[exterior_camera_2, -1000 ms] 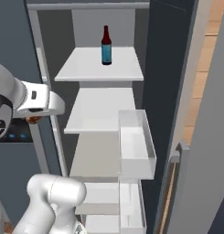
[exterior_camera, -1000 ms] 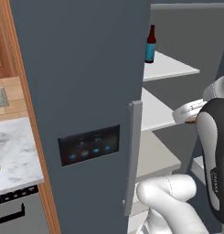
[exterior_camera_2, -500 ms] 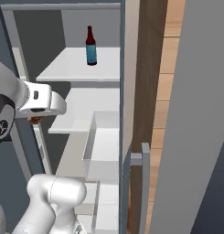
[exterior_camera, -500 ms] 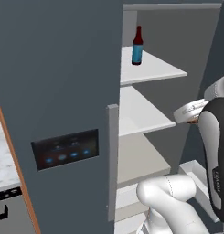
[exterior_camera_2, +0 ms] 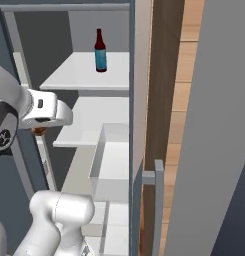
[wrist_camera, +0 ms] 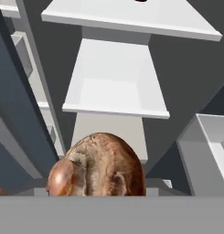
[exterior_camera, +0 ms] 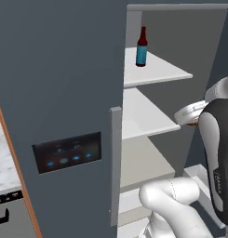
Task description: Place the beer on the top shelf of the fridge to keep it out of children's reach, and place the corn and mushroom on lower shelves for easy access.
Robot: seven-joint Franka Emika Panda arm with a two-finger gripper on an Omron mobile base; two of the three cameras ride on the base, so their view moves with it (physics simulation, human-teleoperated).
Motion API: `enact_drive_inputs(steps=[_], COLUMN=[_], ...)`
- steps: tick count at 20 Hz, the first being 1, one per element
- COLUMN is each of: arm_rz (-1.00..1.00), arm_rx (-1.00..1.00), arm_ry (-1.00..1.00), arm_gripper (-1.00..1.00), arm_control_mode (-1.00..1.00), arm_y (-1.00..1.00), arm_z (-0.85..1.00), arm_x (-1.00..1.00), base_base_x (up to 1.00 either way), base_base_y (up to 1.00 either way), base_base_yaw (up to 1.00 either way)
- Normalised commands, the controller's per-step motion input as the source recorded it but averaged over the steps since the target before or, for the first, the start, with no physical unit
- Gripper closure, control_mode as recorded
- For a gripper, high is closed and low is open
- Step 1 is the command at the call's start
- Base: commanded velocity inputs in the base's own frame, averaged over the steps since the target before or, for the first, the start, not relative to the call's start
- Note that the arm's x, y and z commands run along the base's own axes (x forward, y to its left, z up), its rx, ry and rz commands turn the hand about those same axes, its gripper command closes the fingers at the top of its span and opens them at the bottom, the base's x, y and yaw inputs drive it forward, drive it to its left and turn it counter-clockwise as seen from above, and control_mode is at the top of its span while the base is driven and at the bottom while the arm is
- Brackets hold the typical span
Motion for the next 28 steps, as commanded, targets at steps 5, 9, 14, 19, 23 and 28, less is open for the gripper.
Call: enact_drive_inputs(steps=[5,9,14,19,23,28], arm_rz=[0.00,0.00,0.00,0.00,0.01,0.00], arm_rx=[0.00,0.00,0.00,0.00,0.00,0.00], arm_ry=[0.00,0.00,0.00,0.00,0.00,0.00], arm_gripper=[1.00,1.00,1.00,1.00,1.00,1.00], arm_control_mode=[-1.00,-1.00,-1.00,-1.00,-1.00,-1.00], arm_y=[0.00,-0.01,0.00,0.00,0.00,0.00], arm_z=[-0.51,-0.65,-0.63,-0.51,-0.39,-0.29], arm_x=[0.43,0.49,0.54,0.54,0.48,0.50], base_base_x=[0.00,0.00,0.00,0.00,0.00,0.00], base_base_y=[0.00,0.00,0.00,0.00,0.00,0.00], base_base_yaw=[0.00,0.00,0.00,0.00,0.00,0.00])
